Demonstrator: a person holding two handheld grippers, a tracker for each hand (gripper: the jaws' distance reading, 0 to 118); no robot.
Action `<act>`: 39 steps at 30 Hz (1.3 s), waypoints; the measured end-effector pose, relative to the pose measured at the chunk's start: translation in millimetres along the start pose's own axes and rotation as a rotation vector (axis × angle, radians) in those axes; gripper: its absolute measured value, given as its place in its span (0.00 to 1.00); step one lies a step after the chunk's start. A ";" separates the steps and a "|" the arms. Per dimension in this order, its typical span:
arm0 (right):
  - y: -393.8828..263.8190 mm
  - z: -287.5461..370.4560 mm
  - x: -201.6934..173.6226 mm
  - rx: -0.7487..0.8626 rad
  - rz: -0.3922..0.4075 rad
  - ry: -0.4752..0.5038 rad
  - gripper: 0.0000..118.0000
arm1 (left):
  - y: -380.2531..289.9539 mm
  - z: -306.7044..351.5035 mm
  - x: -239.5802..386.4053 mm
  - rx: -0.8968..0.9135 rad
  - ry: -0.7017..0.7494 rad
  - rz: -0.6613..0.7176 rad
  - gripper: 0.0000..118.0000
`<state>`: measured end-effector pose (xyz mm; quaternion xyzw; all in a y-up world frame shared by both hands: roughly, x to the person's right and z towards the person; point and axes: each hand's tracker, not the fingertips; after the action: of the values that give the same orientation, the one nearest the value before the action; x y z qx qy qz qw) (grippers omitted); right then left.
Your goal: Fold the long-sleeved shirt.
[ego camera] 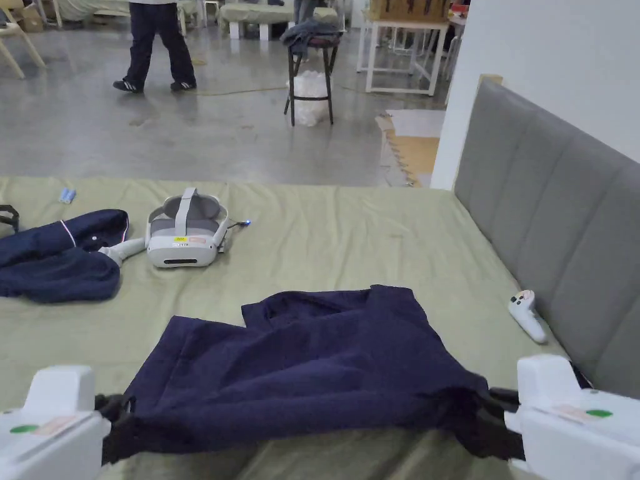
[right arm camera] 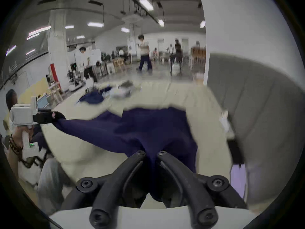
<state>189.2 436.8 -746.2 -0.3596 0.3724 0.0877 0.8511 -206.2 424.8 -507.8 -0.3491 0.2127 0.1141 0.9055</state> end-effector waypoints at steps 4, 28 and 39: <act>-83.8 -34.2 -6.6 -0.365 0.060 0.018 0.05 | -75.5 -18.5 0.9 -0.268 0.006 -0.066 0.08; -68.4 -16.9 -5.1 -0.250 -0.030 -0.088 0.95 | 7.0 -20.6 -0.2 -0.047 -0.062 -0.088 0.03; -99.1 -85.4 -6.9 -0.492 0.036 -0.149 0.51 | 86.0 -156.3 -10.5 -0.124 -0.102 -0.111 0.05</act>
<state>176.9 307.8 -726.9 -0.5416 0.2826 0.2171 0.7614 -293.7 380.6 -657.1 -0.4096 0.1392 0.0942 0.8966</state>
